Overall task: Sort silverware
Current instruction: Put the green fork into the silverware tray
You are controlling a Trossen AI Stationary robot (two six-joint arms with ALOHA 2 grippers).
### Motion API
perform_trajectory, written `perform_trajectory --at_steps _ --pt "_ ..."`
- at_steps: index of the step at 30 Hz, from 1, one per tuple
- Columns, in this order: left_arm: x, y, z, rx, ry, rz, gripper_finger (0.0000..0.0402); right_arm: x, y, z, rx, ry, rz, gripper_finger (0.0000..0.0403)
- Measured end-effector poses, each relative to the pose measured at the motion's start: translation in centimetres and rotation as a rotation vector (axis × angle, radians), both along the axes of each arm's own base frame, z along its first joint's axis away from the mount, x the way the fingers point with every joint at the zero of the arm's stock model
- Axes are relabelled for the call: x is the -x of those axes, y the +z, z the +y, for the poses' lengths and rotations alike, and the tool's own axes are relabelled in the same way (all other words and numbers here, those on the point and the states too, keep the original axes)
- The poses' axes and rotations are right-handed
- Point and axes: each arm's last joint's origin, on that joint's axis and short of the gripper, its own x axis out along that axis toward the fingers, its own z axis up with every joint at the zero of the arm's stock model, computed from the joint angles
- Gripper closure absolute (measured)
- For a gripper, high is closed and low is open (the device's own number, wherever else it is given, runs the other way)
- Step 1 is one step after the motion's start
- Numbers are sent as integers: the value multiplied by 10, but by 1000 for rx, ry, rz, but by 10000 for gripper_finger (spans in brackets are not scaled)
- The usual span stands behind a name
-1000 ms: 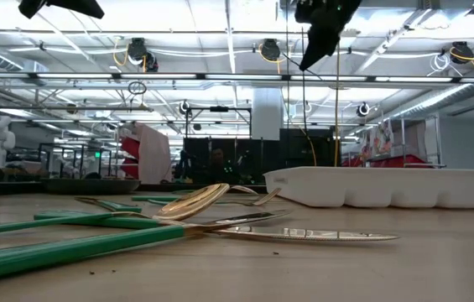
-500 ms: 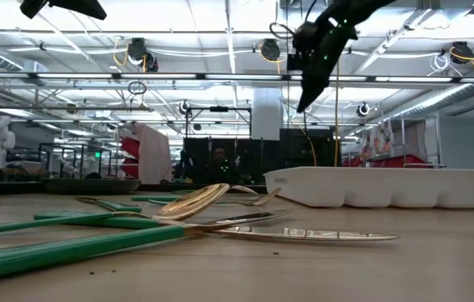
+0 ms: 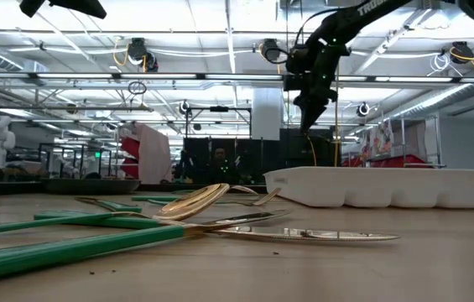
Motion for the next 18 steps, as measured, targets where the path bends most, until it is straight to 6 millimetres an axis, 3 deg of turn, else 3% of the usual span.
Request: perform_trajectory --at_steps 18 --pt "0 0 0 0 0 -1 384 -17 -60 -19 -109 24 110 403"
